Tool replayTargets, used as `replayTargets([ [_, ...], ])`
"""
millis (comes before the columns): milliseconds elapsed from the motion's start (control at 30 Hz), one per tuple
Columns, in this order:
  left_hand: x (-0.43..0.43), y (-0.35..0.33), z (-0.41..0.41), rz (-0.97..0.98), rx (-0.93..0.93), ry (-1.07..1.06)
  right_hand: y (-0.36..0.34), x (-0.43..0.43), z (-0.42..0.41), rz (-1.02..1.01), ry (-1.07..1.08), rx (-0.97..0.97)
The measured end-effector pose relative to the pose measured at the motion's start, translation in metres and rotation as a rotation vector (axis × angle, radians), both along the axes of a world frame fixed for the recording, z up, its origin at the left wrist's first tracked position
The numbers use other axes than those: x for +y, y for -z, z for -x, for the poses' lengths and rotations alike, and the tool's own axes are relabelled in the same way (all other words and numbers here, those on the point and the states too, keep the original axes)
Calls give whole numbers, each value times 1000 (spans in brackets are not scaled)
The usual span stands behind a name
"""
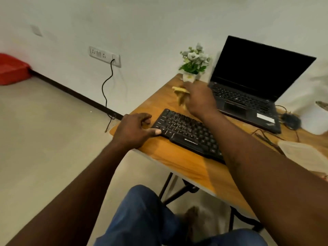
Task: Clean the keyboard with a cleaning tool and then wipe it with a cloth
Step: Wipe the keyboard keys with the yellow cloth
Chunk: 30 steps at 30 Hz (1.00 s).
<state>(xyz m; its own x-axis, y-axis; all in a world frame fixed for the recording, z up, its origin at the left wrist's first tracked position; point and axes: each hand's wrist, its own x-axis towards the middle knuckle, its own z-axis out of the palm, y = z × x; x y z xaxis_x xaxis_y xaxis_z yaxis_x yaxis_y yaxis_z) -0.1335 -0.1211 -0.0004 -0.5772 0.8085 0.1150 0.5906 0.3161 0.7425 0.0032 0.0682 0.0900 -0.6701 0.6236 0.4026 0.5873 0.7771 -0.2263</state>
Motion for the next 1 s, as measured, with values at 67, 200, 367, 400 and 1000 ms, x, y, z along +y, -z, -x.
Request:
replayTargets([
  [67,1,2,6,-11,20,3,16,1,23,45,-87,-216],
  [200,5,5,11,-27,108,-17,28,-5,40,17,-174,-434],
  [367,4,7,8,-44,184,-57,26,-20,32,-52,-264,-539],
  [400,3,8,8,-54,185,-64,26,-24,29,-66,-290,-541],
  [1000,-16,13,6,-87,296,-76,38,-110,-17,442,-429,0],
])
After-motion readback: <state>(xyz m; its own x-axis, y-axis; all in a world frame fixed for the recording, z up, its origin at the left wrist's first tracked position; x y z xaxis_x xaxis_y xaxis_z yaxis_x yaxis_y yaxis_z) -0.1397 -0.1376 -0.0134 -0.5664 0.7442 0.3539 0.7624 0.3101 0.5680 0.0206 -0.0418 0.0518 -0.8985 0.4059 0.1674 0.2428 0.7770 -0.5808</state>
